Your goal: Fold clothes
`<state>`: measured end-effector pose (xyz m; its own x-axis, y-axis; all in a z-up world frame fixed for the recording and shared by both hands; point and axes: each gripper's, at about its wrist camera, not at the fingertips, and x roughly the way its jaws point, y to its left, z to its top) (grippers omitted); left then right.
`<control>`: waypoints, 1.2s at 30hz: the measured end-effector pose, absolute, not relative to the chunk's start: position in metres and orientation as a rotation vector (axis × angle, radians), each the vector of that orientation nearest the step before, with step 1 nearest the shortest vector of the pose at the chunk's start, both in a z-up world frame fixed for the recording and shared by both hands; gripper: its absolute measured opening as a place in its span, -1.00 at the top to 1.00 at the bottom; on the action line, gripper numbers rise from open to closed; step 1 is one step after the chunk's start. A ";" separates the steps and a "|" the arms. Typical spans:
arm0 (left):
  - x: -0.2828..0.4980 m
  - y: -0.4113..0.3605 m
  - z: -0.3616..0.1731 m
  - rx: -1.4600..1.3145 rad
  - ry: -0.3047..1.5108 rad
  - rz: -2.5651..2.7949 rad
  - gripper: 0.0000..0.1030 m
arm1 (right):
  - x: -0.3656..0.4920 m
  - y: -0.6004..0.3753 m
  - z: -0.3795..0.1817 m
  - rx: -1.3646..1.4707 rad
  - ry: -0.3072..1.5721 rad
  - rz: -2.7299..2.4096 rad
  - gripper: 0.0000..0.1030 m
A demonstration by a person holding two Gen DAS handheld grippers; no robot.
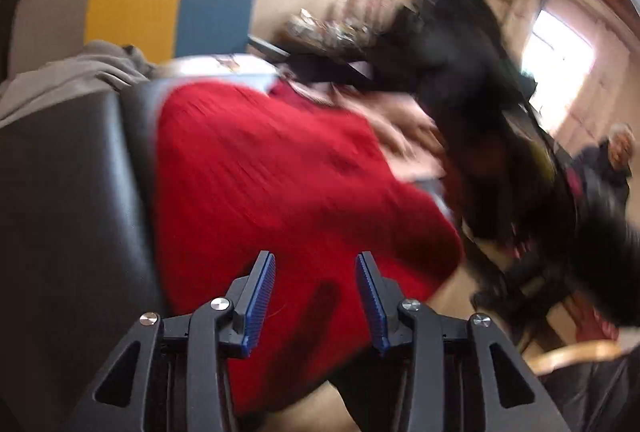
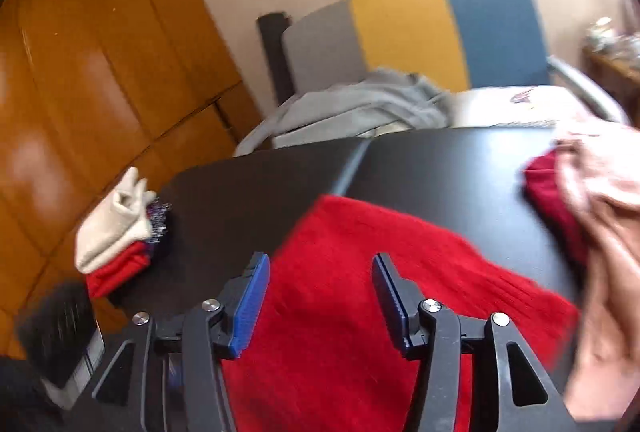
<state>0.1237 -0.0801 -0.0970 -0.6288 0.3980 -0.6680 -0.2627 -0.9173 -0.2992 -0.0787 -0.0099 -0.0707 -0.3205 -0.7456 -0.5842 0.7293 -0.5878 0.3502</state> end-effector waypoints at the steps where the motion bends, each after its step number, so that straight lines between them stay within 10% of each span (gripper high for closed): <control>1: 0.121 -0.077 -0.106 -1.124 -0.239 2.525 0.17 | -0.084 -0.023 -0.081 0.933 0.025 -2.017 -0.13; 9: 0.119 -0.062 -0.124 -1.133 -0.150 2.565 0.18 | -0.118 -0.035 -0.137 0.935 0.083 -2.060 -0.47; 18: 0.120 -0.140 -0.071 -0.967 -0.660 2.569 0.00 | -0.097 0.002 -0.091 0.869 -0.031 -2.083 -0.50; 22: 0.090 -0.188 -0.082 -1.038 -0.853 2.496 -0.12 | -0.084 0.073 -0.078 0.878 -0.283 -2.028 -0.98; 29: 0.037 -0.209 -0.123 -1.133 -1.070 2.289 -0.12 | -0.065 0.166 -0.151 1.165 -0.653 -1.894 -0.98; 36: 0.003 -0.200 -0.137 -1.116 -1.021 2.200 -0.13 | -0.084 0.125 -0.168 1.262 -0.512 -1.805 -1.00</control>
